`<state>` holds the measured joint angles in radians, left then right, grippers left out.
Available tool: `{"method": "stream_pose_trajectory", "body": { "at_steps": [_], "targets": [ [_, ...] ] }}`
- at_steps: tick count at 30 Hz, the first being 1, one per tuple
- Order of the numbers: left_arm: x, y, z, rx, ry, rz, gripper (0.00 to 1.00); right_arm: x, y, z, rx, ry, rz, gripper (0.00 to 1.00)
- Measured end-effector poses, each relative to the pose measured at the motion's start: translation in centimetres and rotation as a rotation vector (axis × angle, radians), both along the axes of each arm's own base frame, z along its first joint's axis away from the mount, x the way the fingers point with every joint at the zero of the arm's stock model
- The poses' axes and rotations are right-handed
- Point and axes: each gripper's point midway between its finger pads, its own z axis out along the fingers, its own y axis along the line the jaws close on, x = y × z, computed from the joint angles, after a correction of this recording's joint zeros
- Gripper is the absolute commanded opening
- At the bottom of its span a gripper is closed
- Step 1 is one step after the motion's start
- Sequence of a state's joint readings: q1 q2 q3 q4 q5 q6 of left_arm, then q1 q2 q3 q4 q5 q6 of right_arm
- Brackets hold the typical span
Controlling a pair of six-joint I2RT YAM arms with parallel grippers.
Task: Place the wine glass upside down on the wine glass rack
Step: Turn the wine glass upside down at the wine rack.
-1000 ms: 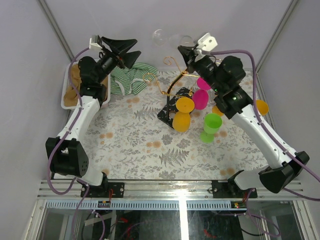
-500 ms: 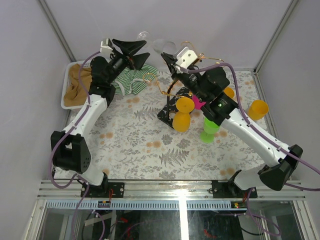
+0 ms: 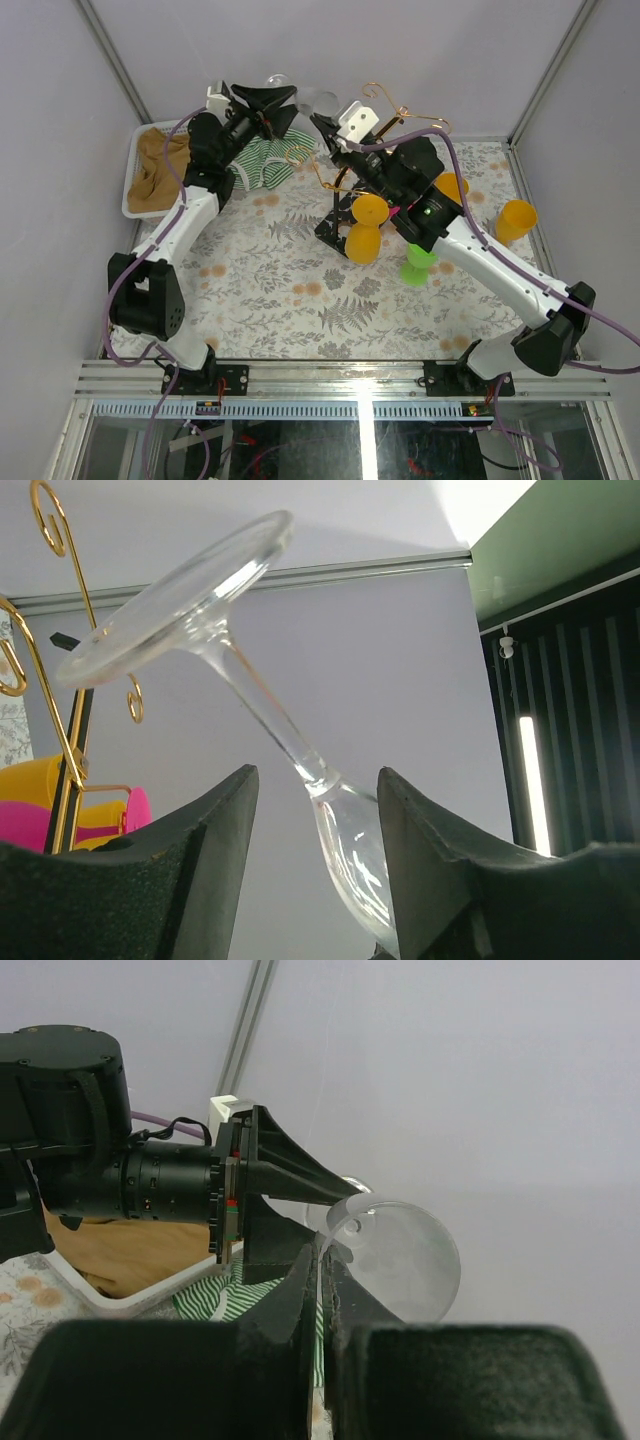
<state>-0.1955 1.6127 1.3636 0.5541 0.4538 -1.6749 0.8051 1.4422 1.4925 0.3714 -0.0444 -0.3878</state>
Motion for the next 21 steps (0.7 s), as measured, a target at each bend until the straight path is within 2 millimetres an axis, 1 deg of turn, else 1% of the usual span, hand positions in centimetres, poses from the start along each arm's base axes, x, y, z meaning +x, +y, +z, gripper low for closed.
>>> {"method": "stream_pose_trajectory", "body": {
  "at_steps": [5, 9, 15, 18, 20, 21],
  "targets": [
    [0.5, -0.1, -0.1, -0.012, 0.004, -0.002, 0.41, 0.2, 0.5, -0.7, -0.003, 0.021, 0.010, 0.00],
    [0.6, 0.0, 0.1, -0.019, -0.001, -0.001, 0.30, 0.1, 0.7, -1.0, -0.003, 0.032, 0.017, 0.00],
    [0.9, 0.3, 0.7, -0.042, -0.008, 0.012, 0.17, 0.1, 0.8, -1.8, -0.017, 0.052, 0.016, 0.00],
    [1.0, 0.4, 0.7, -0.040, -0.010, 0.014, 0.09, 0.2, 0.7, -2.0, -0.020, 0.057, 0.013, 0.04],
    [1.0, 0.5, 0.8, -0.035, -0.017, 0.019, 0.01, 0.2, 0.7, -2.3, -0.023, 0.061, 0.011, 0.06],
    [1.1, 0.5, 0.8, -0.033, -0.019, 0.023, 0.00, 0.3, 0.7, -2.4, -0.024, 0.063, 0.008, 0.09]
  ]
}}
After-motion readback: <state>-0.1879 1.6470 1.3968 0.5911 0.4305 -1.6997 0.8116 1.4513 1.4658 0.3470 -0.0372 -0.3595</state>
